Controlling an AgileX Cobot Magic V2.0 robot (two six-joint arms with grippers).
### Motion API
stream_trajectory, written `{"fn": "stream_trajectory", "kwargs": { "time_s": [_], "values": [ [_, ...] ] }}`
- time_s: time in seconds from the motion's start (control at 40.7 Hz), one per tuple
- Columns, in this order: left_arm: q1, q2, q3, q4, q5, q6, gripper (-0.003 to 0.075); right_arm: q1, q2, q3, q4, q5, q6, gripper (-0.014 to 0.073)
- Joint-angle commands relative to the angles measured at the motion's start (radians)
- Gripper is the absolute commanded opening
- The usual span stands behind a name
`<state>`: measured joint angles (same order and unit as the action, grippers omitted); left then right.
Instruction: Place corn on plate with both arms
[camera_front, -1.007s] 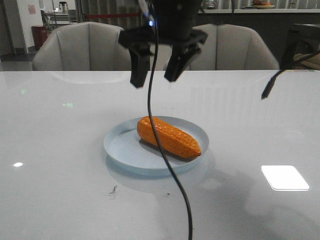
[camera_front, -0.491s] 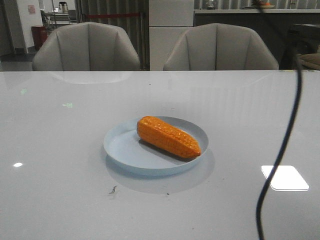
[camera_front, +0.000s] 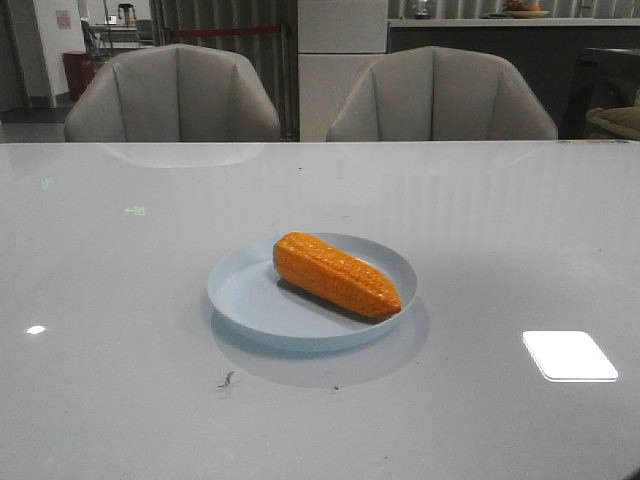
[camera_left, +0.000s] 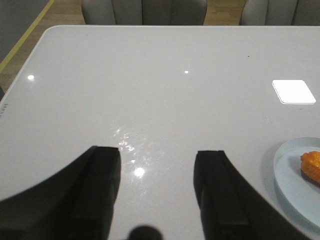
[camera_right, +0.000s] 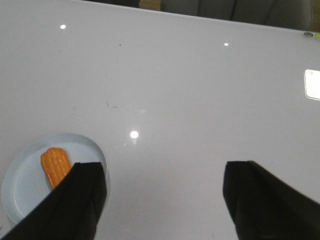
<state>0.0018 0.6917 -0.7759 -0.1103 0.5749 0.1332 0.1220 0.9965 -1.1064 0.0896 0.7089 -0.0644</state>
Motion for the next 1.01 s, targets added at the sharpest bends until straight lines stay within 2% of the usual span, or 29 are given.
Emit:
{"fn": "stream_trajectory", "kwargs": {
  "time_s": [0.0, 0.098, 0.221, 0.565, 0.859, 0.982],
  "values": [
    [-0.001, 0.004, -0.029, -0.014, -0.073, -0.004, 0.0407, -0.031, -0.132, 0.122, 0.0, -0.107, 0.011, 0.0594],
    [-0.001, 0.004, -0.029, -0.014, -0.073, -0.004, 0.0407, -0.058, -0.236, 0.241, 0.0, -0.111, 0.022, 0.0594],
    [-0.001, 0.004, -0.029, -0.014, -0.073, -0.004, 0.0407, -0.064, -0.331, 0.306, 0.0, -0.107, 0.022, 0.0594],
    [-0.001, 0.004, -0.029, -0.014, -0.075, -0.004, 0.0407, -0.064, -0.395, 0.318, 0.0, -0.032, 0.022, 0.0594],
    [-0.001, 0.004, -0.029, -0.016, -0.073, -0.004, 0.0407, -0.064, -0.395, 0.318, 0.0, -0.029, 0.022, 0.0594],
    [-0.001, 0.004, -0.029, -0.018, -0.075, -0.004, 0.0366, -0.064, -0.395, 0.318, 0.0, -0.029, 0.022, 0.0594]
  ]
}}
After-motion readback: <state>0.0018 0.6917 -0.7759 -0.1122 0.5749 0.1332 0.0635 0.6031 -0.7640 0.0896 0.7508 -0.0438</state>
